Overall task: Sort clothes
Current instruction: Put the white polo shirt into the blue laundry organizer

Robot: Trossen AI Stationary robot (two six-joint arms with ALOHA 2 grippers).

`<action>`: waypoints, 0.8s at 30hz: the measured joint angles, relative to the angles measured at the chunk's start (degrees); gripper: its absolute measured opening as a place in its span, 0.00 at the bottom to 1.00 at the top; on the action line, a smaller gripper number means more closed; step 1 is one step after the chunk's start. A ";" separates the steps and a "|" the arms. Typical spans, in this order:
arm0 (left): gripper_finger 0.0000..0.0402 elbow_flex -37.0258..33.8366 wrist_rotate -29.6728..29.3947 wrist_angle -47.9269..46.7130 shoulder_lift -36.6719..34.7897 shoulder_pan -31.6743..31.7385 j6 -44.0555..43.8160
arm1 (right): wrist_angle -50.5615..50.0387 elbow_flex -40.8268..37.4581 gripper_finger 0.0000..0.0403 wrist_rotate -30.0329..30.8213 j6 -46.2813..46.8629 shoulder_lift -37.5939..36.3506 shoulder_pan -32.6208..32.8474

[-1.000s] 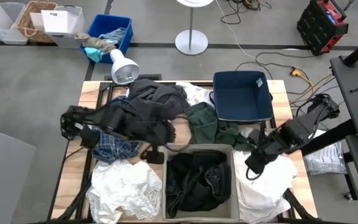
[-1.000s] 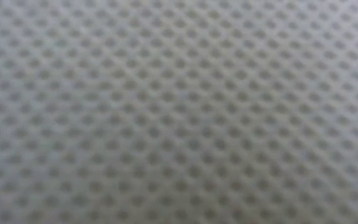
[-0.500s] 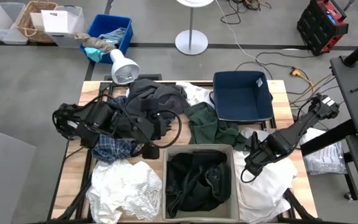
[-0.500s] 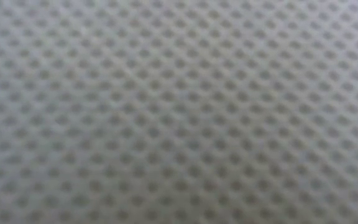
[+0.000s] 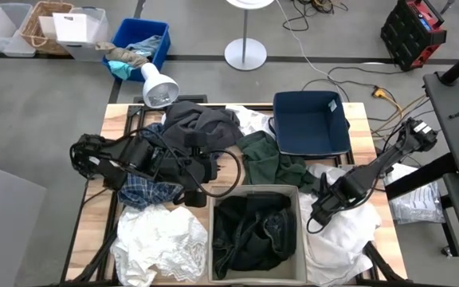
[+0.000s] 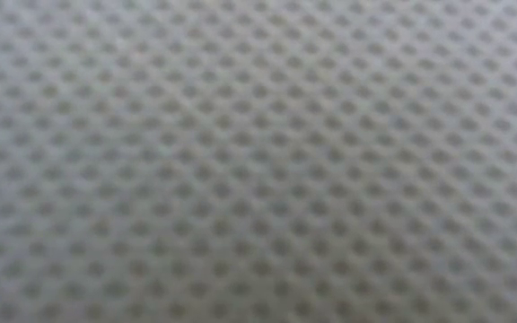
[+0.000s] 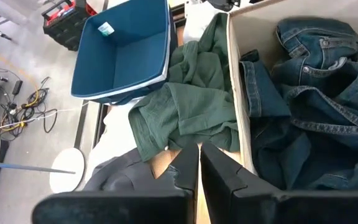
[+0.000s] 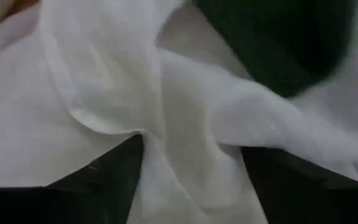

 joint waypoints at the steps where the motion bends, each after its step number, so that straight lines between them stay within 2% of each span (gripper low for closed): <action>1: 0.00 -0.07 -0.02 0.00 0.00 0.00 0.00 | 0.77 -0.49 0.58 0.02 -0.11 0.21 0.00; 4: 0.00 -0.07 -0.04 0.22 0.00 0.00 -0.06 | 2.14 -1.20 0.38 0.63 -0.12 1.13 0.00; 7: 0.00 -0.07 -0.07 0.31 0.00 0.00 -0.07 | 2.31 -0.96 0.12 0.97 -0.27 1.17 0.00; 8: 0.00 -0.07 -0.07 0.31 0.00 0.00 -0.07 | 2.25 -0.37 0.08 1.27 -0.61 1.05 0.00; 12: 0.00 -0.07 -0.09 0.28 0.00 0.00 -0.46 | -1.14 4.41 0.03 2.37 -0.70 -0.43 0.02; 15: 0.00 -0.07 -0.09 0.27 0.00 0.00 -0.48 | -5.54 10.47 0.02 6.43 0.21 -1.36 0.21; 19: 0.00 -0.07 -0.13 0.24 0.00 0.00 -0.48 | -11.35 20.71 0.02 15.30 0.53 -1.67 0.42; 24: 0.00 -0.06 -1.21 0.66 -0.02 0.00 -0.48 | -12.30 32.42 0.02 29.19 -2.09 -1.65 0.42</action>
